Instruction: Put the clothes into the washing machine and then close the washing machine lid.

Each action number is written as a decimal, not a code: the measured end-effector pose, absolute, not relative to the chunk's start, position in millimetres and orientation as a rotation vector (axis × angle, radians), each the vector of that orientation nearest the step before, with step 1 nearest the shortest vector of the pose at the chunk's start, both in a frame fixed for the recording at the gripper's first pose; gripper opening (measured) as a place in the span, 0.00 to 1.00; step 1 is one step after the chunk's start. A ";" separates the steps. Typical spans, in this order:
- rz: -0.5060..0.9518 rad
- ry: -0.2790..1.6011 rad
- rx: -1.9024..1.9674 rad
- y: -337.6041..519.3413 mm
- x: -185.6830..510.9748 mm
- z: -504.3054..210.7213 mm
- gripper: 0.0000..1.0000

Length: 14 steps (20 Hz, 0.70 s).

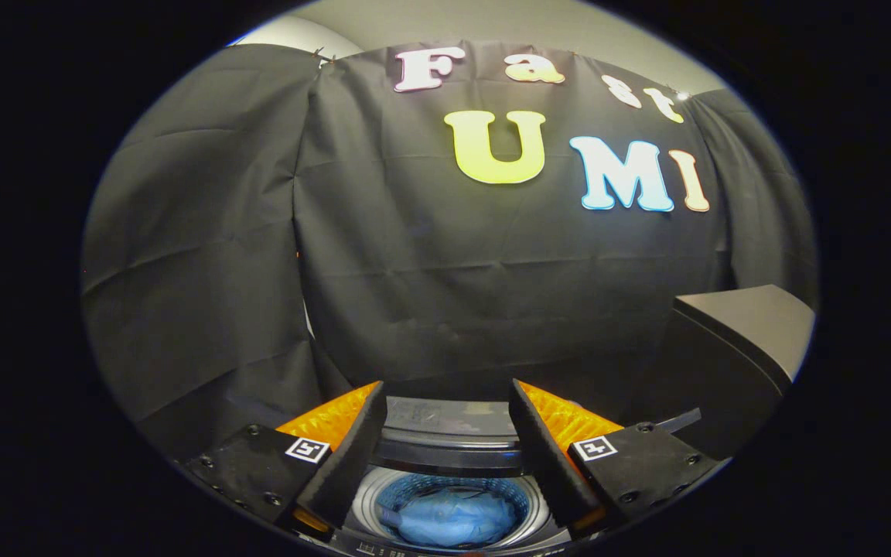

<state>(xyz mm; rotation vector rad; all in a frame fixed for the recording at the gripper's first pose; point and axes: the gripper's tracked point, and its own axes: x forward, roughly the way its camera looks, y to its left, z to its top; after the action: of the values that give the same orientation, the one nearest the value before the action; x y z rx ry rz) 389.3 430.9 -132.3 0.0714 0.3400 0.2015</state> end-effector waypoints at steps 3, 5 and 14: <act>0.207 0.394 0.072 431.1 367.9 -160.2 0.98; 0.224 0.420 0.062 433.9 351.2 -179.5 0.98; 0.283 0.448 0.052 442.7 309.3 -194.8 0.99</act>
<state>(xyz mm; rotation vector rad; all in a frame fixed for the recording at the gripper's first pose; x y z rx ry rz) 309.3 442.7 -194.8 0.0523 0.4481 0.2832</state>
